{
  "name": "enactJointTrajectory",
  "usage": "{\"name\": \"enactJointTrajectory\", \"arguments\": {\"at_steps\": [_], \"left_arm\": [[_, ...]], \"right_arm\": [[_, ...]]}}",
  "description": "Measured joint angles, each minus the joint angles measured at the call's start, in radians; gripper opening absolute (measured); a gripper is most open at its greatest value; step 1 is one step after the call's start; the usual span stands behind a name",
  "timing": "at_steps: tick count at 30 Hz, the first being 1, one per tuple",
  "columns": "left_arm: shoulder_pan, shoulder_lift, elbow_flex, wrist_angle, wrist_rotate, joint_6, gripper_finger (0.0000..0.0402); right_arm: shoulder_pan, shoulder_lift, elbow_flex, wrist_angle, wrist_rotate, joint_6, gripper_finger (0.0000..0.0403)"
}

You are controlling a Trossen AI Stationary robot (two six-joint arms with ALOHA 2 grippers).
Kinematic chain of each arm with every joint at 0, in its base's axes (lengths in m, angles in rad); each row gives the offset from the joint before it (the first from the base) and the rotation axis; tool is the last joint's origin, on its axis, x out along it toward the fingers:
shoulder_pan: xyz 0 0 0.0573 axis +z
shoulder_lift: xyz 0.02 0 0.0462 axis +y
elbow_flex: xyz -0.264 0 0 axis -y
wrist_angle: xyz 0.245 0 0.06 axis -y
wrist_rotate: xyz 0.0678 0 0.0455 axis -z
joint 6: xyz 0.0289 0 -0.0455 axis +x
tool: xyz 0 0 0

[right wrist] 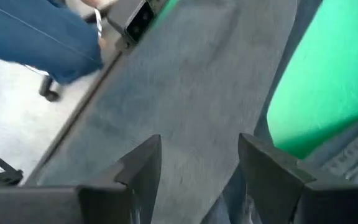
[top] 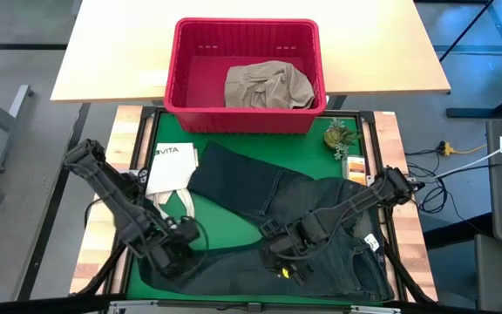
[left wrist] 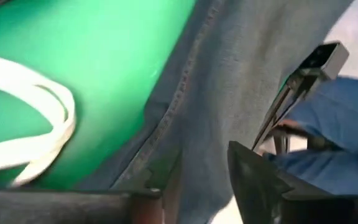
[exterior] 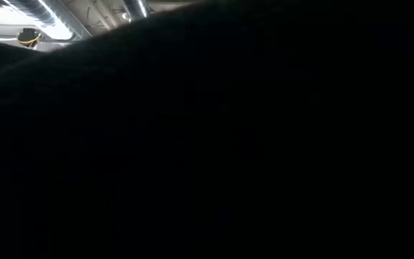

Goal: Fold Laundry from Bin
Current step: Fold the dark blue jeans

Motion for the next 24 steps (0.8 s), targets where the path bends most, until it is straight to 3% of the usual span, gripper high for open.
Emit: {"name": "enactJointTrajectory", "arguments": {"at_steps": [4, 10, 15, 24], "left_arm": [[0.054, 0.0, -0.097, 0.162, 0.057, 0.162, 0.014], [0.113, 0.0, -0.212, 0.353, 0.103, 0.299, 0.013], [0.145, 0.0, -0.246, 0.374, 0.103, 0.354, 0.0111], [0.176, 0.0, -0.275, 0.37, 0.1, 0.361, 0.0086]], "right_arm": [[0.026, -0.001, -0.021, -0.047, 0.035, 0.012, 0.0211], [0.042, 0.0, -0.162, -0.013, 0.043, 0.096, 0.0211], [0.072, 0.0, -0.27, 0.074, 0.037, 0.174, 0.0211], [0.153, 0.0, -0.301, 0.082, 0.036, 0.249, 0.0211]]}}
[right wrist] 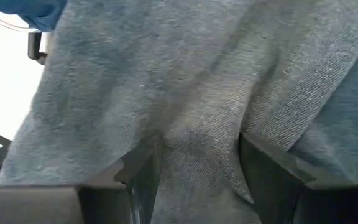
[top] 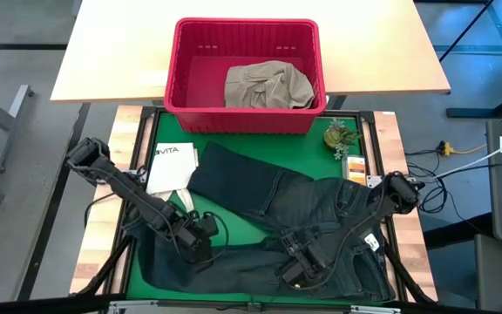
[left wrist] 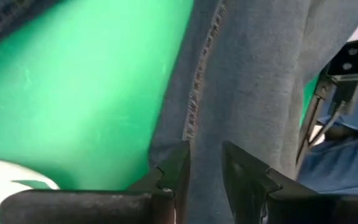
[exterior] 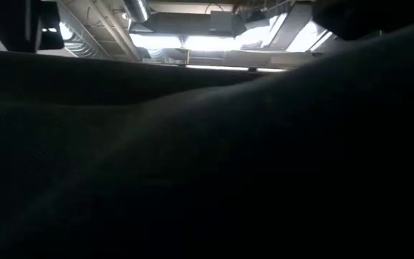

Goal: Fold Laundry from Bin
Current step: Fold the dark blue jeans

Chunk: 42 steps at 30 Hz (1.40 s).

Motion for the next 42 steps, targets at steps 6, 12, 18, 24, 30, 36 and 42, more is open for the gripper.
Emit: {"name": "enactJointTrajectory", "arguments": {"at_steps": [6, 12, 18, 24, 30, 36, 42], "left_arm": [[0.019, 0.0, -0.002, 0.001, -0.047, 0.072, 0.0078], [0.002, 0.0, -0.002, 0.001, -0.012, 0.1, 0.0078], [-0.034, 0.0, -0.002, 0.001, -0.01, 0.142, 0.0083], [-0.033, 0.011, -0.002, 0.005, -0.01, 0.116, 0.0132], [-0.047, 0.114, -0.002, 0.103, 0.068, 0.26, 0.0158], [-0.048, 0.213, -0.002, 0.109, 0.103, 0.307, 0.0144], [-0.043, 0.252, -0.002, 0.102, 0.086, 0.307, 0.0132]], "right_arm": [[0.029, 0.0, 0.0, -0.001, -0.007, 0.01, 0.0211], [0.059, 0.0, 0.0, -0.002, 0.013, 0.029, 0.0211], [0.058, 0.0, 0.0, -0.004, 0.02, 0.03, 0.0211], [0.058, 0.0, -0.001, -0.004, 0.021, 0.03, 0.0211], [0.058, 0.0, -0.001, -0.006, 0.026, 0.029, 0.0211], [0.058, 0.0, -0.001, -0.006, 0.033, 0.028, 0.0211], [0.058, 0.0, -0.001, -0.006, 0.034, 0.029, 0.0211]]}}
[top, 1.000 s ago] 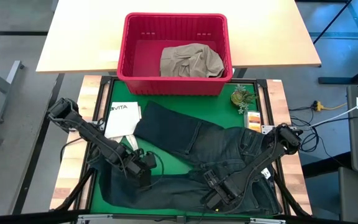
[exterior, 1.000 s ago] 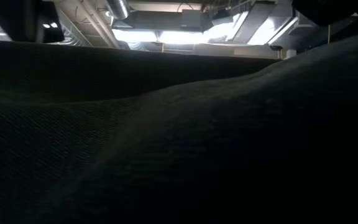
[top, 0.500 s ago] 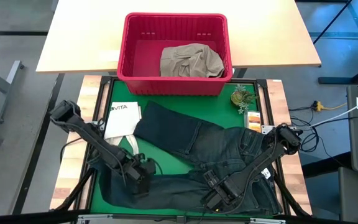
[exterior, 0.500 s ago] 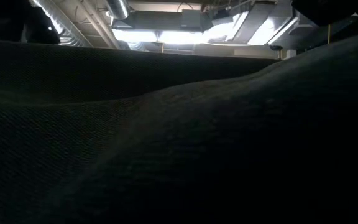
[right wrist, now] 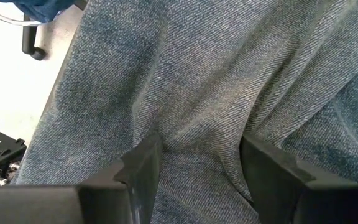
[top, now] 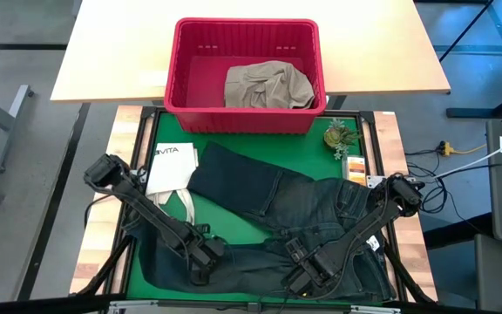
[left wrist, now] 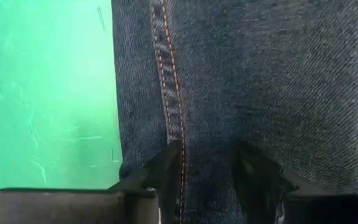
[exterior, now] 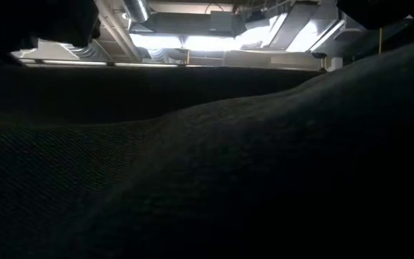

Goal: Fold Laundry from Bin
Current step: Fold the dark blue jeans

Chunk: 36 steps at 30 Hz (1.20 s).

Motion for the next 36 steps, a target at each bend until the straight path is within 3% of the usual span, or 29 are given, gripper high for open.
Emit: {"name": "enactJointTrajectory", "arguments": {"at_steps": [7, 14, 18, 25, 29, 36], "left_arm": [[0.008, 0.038, 0.002, 0.0, 0.041, -0.005, 0.0112], [0.025, 0.03, 0.001, -0.019, 0.068, -0.052, 0.001], [0.035, -0.012, -0.001, -0.047, 0.097, -0.058, 0.0002], [0.035, -0.136, -0.001, -0.169, 0.012, -0.104, 0.0001], [0.036, -0.159, -0.001, -0.186, 0.023, -0.108, 0.0002], [0.028, -0.145, -0.001, -0.178, 0.034, -0.108, 0.0042]], "right_arm": [[-0.001, 0.0, 0.0, 0.001, 0.0, 0.0, 0.0211], [-0.001, 0.0, 0.0, 0.001, 0.0, 0.0, 0.0211], [-0.001, 0.0, 0.0, 0.001, 0.0, 0.0, 0.0211], [0.0, 0.0, 0.0, 0.0, 0.01, 0.0, 0.0211], [0.0, 0.0, 0.0, 0.0, 0.011, 0.0, 0.0211], [0.0, 0.0, 0.0, 0.0, 0.011, 0.0, 0.0211]]}}
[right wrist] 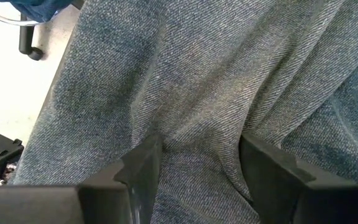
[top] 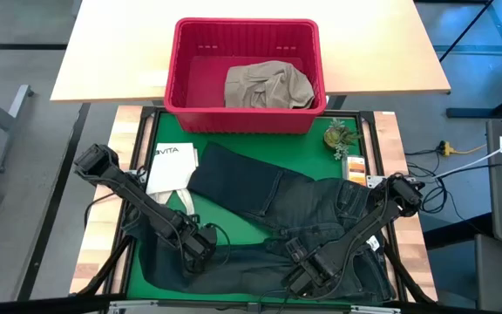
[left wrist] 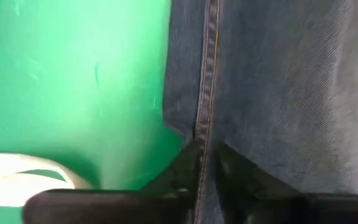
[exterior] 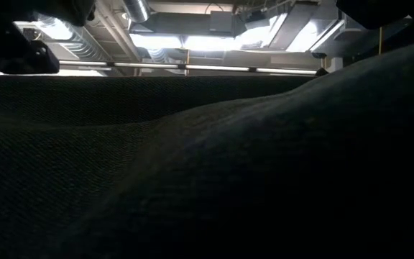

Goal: Fold Laundry from Bin
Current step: Fold the dark blue jeans

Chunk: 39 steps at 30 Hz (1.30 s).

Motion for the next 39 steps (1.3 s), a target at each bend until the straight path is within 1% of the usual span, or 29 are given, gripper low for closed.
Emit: {"name": "enactJointTrajectory", "arguments": {"at_steps": [7, 10, 13, 19, 26, 28, 30, 33, 37, 39], "left_arm": [[-0.008, 0.015, 0.001, 0.069, -0.019, 0.004, 0.0115], [-0.027, 0.056, 0.001, 0.122, 0.001, 0.057, 0.0134], [-0.044, 0.102, 0.001, 0.125, -0.001, 0.08, 0.0139], [-0.037, 0.18, 0.003, 0.102, -0.01, 0.057, 0.014], [-0.037, 0.214, 0.006, 0.098, -0.015, 0.081, 0.014], [-0.037, 0.215, 0.006, 0.098, -0.017, 0.081, 0.0135], [-0.041, 0.216, 0.005, 0.096, -0.03, 0.081, 0.0122], [-0.045, 0.218, 0.004, 0.092, -0.074, 0.067, 0.0085], [-0.036, 0.219, 0.004, 0.089, -0.097, 0.038, 0.0018], [-0.03, 0.219, 0.004, 0.083, -0.089, 0.023, 0.0011]], "right_arm": [[0.0, 0.0, 0.0, -0.003, 0.0, 0.0, 0.0211], [0.0, 0.0, 0.0, -0.004, 0.001, 0.0, 0.0211], [0.0, 0.0, 0.0, -0.004, 0.001, 0.0, 0.0211], [0.0, 0.0, 0.0, -0.003, 0.003, 0.0, 0.0211], [0.0, 0.0, 0.0, -0.003, 0.004, 0.0, 0.0211], [0.0, 0.0, 0.0, -0.003, 0.004, 0.0, 0.0211], [0.0, 0.0, 0.0, -0.003, 0.004, 0.0, 0.0211], [0.0, 0.0, 0.0, -0.003, 0.009, 0.0, 0.0211], [0.0, 0.0, 0.0, -0.005, 0.009, 0.0, 0.0211], [0.0, 0.0, 0.0, -0.005, 0.009, 0.0, 0.0211]]}}
